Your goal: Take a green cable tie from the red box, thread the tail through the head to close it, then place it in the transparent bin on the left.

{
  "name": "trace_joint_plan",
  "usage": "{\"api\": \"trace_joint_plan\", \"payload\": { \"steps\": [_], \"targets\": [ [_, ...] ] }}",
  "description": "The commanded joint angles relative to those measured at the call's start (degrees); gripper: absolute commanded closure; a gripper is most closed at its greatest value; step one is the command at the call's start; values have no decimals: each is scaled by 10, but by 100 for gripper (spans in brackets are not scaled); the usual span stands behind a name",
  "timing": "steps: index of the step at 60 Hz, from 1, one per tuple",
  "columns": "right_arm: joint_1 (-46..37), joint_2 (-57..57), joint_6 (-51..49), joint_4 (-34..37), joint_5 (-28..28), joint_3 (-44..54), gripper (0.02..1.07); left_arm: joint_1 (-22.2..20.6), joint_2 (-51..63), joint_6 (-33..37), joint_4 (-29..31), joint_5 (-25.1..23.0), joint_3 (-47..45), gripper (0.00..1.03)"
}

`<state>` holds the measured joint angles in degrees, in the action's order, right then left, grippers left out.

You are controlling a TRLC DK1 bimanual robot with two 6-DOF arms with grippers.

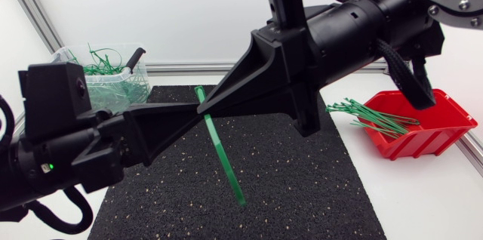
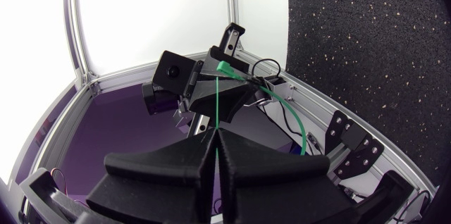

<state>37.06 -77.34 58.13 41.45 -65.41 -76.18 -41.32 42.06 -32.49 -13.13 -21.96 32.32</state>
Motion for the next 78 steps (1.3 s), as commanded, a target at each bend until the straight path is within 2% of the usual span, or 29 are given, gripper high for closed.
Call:
{"api": "trace_joint_plan", "payload": {
  "steps": [1,43,65,78],
  "targets": [
    [2,-12,16,-8,-3,18,102,-3,2,8,-1,2,17,100],
    [-7,-15,16,-16,-5,22,102,-11,-14,12,6,4,13,100],
    [-7,-26,17,-14,-9,17,102,-72,-19,78,6,70,7,100],
    [-11,-19,17,-6,-13,15,102,-75,-15,112,-13,96,-2,100]
  ]
}}
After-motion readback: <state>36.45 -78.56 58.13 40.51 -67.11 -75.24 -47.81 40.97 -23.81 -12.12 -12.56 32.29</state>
